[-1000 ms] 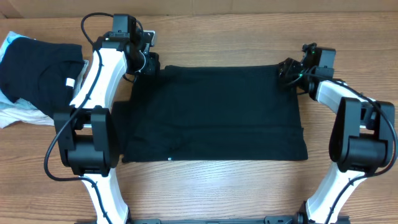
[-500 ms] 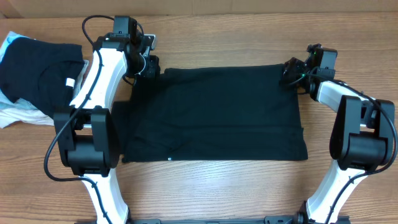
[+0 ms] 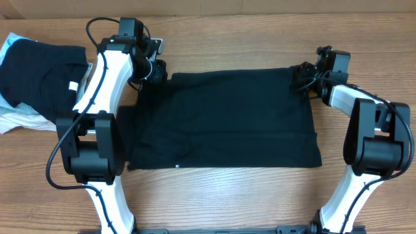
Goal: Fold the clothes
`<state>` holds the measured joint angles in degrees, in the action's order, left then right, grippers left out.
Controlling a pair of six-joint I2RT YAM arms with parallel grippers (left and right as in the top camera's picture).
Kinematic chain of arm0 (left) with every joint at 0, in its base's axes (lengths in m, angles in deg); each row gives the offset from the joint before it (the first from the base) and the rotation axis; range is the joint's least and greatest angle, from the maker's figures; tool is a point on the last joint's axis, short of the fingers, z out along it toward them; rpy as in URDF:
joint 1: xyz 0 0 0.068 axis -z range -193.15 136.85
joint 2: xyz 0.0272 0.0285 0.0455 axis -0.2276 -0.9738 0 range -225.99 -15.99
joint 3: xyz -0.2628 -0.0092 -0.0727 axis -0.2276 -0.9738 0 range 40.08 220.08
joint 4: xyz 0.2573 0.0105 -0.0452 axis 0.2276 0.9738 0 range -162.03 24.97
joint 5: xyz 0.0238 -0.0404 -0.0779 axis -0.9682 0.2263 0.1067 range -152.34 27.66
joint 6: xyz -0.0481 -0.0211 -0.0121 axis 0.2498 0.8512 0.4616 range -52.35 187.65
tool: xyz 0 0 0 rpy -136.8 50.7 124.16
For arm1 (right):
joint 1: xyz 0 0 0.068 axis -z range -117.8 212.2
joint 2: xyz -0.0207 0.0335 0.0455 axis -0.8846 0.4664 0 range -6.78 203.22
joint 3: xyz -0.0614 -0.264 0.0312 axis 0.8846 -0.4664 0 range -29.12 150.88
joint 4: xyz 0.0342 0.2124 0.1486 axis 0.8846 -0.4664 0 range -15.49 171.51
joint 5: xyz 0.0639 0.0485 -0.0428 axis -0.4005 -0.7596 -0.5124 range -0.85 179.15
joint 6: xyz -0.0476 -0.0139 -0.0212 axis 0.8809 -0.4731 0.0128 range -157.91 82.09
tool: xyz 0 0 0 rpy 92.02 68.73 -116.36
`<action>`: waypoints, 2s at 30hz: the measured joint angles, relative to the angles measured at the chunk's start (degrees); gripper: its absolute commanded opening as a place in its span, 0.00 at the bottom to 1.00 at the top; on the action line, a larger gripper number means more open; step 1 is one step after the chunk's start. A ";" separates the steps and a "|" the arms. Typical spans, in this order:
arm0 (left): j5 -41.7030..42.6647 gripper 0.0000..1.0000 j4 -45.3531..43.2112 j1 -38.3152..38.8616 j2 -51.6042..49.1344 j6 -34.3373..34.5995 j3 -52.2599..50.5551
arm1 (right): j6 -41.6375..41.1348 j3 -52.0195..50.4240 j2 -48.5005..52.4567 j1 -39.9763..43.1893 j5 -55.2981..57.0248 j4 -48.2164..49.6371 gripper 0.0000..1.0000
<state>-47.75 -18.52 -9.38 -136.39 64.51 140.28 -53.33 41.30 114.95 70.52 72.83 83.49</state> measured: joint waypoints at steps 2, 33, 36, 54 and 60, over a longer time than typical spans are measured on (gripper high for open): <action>-0.02 0.04 0.28 0.00 0.00 0.00 0.00 | -0.70 0.00 0.00 0.50 -0.92 -0.11 0.13; -1.49 0.04 23.26 0.00 0.59 1.29 7.56 | -0.48 0.83 -16.74 10.40 -16.02 -33.68 0.66; -1.75 0.04 22.01 0.00 0.59 1.29 7.56 | 0.48 0.83 -16.74 10.38 -13.25 -34.14 0.69; -1.92 0.04 21.66 0.00 0.59 1.49 7.56 | 1.97 1.07 -4.09 5.51 -8.17 -20.83 0.36; -1.90 0.04 21.64 0.00 0.59 1.49 7.56 | 1.97 1.64 -3.69 4.35 -7.63 -22.16 0.33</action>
<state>-49.65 3.12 -9.38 -135.80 66.00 147.85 -51.37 42.94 111.26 74.87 65.20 61.33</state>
